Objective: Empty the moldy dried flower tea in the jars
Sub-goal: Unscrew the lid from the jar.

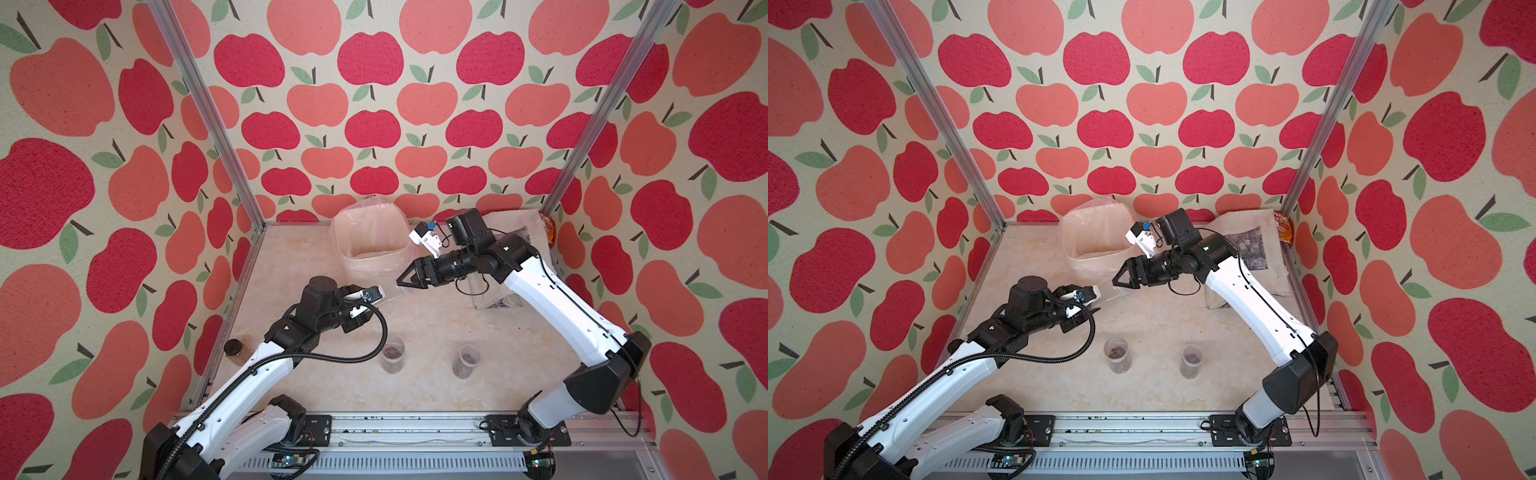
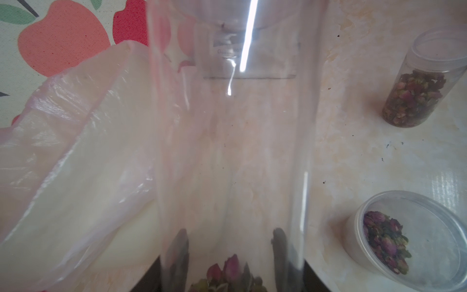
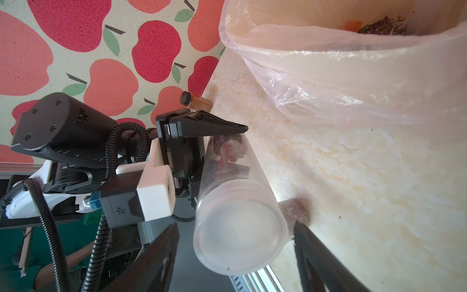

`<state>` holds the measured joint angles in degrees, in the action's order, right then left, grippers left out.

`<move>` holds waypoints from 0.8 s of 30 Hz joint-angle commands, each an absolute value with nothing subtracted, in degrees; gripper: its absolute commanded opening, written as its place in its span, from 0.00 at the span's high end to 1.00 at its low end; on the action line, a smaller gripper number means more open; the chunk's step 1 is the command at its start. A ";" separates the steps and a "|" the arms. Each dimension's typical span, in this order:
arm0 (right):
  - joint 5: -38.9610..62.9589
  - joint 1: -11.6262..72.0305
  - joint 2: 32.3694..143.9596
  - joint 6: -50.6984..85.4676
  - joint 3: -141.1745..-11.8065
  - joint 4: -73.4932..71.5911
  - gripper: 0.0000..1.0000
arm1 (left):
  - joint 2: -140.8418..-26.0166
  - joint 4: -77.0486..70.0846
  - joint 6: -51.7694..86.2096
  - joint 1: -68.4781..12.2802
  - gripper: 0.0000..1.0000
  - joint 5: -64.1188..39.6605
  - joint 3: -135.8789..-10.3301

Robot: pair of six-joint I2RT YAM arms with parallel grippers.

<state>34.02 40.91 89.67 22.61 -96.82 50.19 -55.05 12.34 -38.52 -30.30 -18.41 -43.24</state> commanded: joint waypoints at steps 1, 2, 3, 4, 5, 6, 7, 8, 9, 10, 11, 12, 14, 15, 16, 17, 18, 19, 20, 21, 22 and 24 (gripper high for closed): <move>34.72 41.46 90.44 22.22 -96.43 50.66 0.31 | -53.87 10.99 -39.13 -30.55 0.88 -18.04 -44.17; 35.03 41.41 90.48 22.15 -96.42 50.60 0.36 | -53.87 10.99 -39.12 -30.54 0.88 -18.10 -44.21; 35.21 41.48 90.52 22.15 -96.36 50.47 0.38 | -53.88 11.07 -39.17 -30.58 0.88 -18.17 -44.21; 35.29 41.51 90.53 22.26 -96.36 50.34 0.38 | -53.88 11.12 -39.14 -30.50 0.88 -18.24 -44.21; 35.53 41.62 90.66 22.09 -96.33 50.35 0.38 | -53.96 11.15 -39.19 -30.50 0.88 -18.32 -44.21; 35.75 41.66 90.87 21.86 -96.39 50.30 0.38 | -53.94 11.24 -39.13 -30.52 0.88 -18.37 -44.21; 35.78 41.70 91.12 21.64 -96.56 50.48 0.37 | -53.92 11.16 -39.14 -30.52 0.88 -18.45 -44.21; 35.46 41.60 91.32 21.28 -96.79 50.81 0.37 | -53.96 11.08 -39.18 -30.55 0.88 -18.54 -44.16; 35.26 41.60 91.55 20.95 -96.97 51.03 0.38 | -53.88 11.02 -39.16 -30.50 0.88 -18.67 -44.12; 35.53 41.62 91.80 20.52 -97.19 51.17 0.41 | -53.88 10.99 -39.07 -30.53 0.88 -18.87 -44.11; 36.10 41.62 92.00 20.23 -97.43 51.25 0.44 | -53.88 10.99 -39.05 -30.51 0.88 -19.19 -44.12; 36.64 41.58 92.15 19.94 -97.60 51.23 0.47 | -53.88 10.99 -38.94 -30.43 0.88 -19.48 -44.12; 38.45 41.58 92.46 18.58 -97.90 51.13 0.51 | -53.88 11.10 -38.46 -30.34 0.88 -20.72 -44.21; 39.17 41.59 92.61 17.31 -98.15 51.08 0.54 | -53.81 11.29 -37.97 -30.26 0.88 -21.76 -44.29; 40.13 41.70 92.81 14.93 -98.49 51.20 0.56 | -53.77 11.49 -37.44 -29.92 0.89 -23.39 -44.38; 41.00 41.79 92.89 11.62 -98.82 51.62 0.58 | -53.70 11.92 -36.82 -29.44 0.89 -25.34 -44.54; 41.82 41.83 92.99 7.00 -99.45 52.50 0.60 | -53.62 12.32 -35.72 -28.72 0.89 -28.13 -44.77; 42.35 41.90 93.14 1.05 -100.24 54.16 0.63 | -53.53 12.83 -34.59 -27.87 0.89 -31.50 -44.96; 41.79 42.20 93.25 -5.93 -101.06 56.67 0.64 | -53.53 13.69 -33.63 -26.81 0.89 -35.56 -45.31; 41.16 42.65 93.32 -12.03 -101.76 59.12 0.64 | -53.48 14.17 -32.66 -25.89 0.89 -38.71 -45.54; 39.59 43.23 93.40 -19.45 -102.46 62.03 0.63 | -53.53 14.89 -31.69 -24.87 0.89 -42.63 -45.89; 33.65 44.47 93.91 -28.32 -103.79 65.10 0.63 | -53.57 16.69 -30.71 -23.02 0.89 -49.63 -46.59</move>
<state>36.86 42.44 92.77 -7.27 -101.62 56.51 -54.85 16.73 -34.48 -24.67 -34.17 -43.38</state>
